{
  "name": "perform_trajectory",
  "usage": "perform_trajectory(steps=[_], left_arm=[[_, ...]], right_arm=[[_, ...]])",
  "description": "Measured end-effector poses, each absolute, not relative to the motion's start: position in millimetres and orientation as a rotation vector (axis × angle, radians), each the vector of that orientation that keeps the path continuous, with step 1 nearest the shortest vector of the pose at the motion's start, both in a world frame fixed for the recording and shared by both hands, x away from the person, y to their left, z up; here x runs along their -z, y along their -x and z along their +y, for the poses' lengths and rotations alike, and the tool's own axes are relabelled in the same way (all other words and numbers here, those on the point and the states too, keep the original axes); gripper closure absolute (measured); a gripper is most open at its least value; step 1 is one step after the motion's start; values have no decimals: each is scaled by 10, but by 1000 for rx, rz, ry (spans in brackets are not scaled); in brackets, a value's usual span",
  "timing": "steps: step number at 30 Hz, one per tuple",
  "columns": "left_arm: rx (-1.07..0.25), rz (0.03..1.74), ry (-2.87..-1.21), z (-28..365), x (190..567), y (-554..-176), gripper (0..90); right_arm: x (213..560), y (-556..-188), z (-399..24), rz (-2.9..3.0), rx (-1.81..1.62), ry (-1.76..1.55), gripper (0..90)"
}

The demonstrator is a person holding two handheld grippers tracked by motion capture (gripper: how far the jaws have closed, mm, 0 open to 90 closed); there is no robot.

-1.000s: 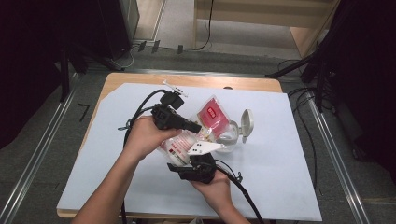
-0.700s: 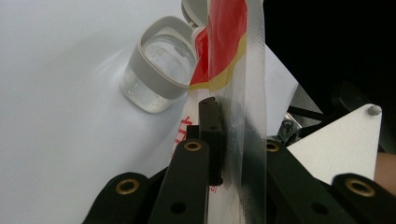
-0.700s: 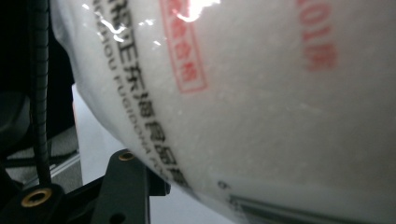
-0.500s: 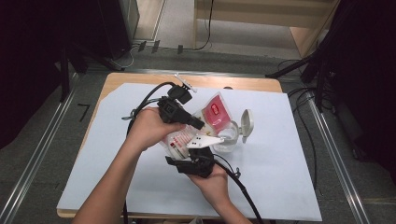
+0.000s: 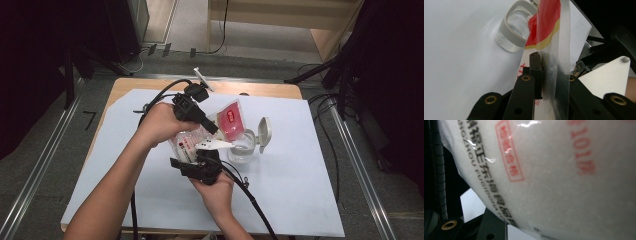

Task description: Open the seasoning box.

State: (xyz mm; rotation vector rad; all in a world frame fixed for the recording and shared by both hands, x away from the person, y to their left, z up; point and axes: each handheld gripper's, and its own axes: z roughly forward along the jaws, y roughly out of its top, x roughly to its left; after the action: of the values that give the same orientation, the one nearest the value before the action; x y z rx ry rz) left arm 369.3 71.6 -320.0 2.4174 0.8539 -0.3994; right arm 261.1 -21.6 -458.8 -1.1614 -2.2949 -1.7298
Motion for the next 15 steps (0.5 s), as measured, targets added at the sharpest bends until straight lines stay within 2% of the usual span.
perform_trajectory(steps=[7,11,15], left_arm=[[421,840,-2477,616,3111,-3805,872],[412,852,-2477,568,3070,-3828,889],[397,829,-2495,529,3043,-3820,885]], right_arm=[[4518,-2650,-221,-2252,1750,1176,559],[4473,-2692,-238,-2245,1768,1184,499],[4462,-2702,-254,-2228,1783,1204,564]])
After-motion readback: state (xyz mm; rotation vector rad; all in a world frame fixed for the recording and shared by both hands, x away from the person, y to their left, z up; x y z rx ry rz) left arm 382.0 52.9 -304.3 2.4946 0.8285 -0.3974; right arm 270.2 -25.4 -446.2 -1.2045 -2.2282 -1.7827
